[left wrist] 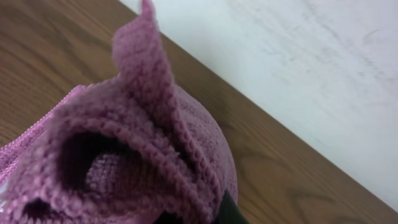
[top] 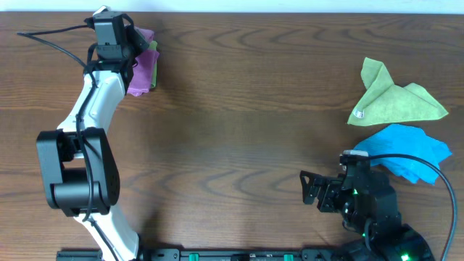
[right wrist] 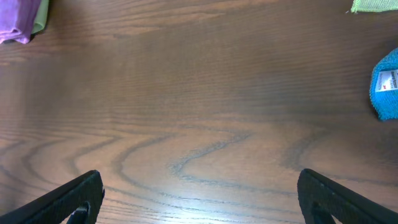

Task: Fold the cloth
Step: 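Carry the folded purple cloth with the left gripper to the top-left stack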

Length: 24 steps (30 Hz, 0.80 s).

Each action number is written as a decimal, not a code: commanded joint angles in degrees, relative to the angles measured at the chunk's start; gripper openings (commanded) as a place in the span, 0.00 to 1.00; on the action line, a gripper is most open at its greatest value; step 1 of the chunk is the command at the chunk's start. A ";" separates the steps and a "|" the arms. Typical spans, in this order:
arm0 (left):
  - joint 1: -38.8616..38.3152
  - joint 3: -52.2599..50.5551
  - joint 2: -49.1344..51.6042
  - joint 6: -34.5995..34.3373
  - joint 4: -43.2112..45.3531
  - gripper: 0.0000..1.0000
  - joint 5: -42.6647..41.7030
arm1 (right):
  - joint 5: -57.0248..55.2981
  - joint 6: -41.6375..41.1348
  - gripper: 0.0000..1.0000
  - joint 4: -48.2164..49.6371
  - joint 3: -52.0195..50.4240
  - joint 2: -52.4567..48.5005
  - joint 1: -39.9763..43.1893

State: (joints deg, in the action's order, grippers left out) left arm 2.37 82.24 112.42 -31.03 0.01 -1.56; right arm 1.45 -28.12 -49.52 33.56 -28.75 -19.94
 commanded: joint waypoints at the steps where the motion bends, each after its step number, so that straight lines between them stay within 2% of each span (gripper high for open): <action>1: 0.24 1.18 1.66 1.20 0.17 0.06 1.77 | -0.59 -0.76 0.99 -0.07 -0.26 0.31 0.48; 22: 0.24 0.28 1.70 -0.72 -15.23 0.06 2.21 | -0.59 -0.76 0.99 -0.07 -0.26 0.31 0.48; 23: 0.24 0.28 1.70 -0.70 -15.52 0.07 2.21 | -0.59 -0.76 0.99 -0.07 -0.26 0.31 0.48; 24: 0.24 0.28 1.70 -0.70 -15.72 0.11 2.19 | -0.59 -0.76 0.99 -0.07 -0.26 0.31 0.48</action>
State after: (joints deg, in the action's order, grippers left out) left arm 2.37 82.24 113.71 -31.35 -15.16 -0.36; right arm 1.45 -28.12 -49.52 33.56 -28.75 -19.94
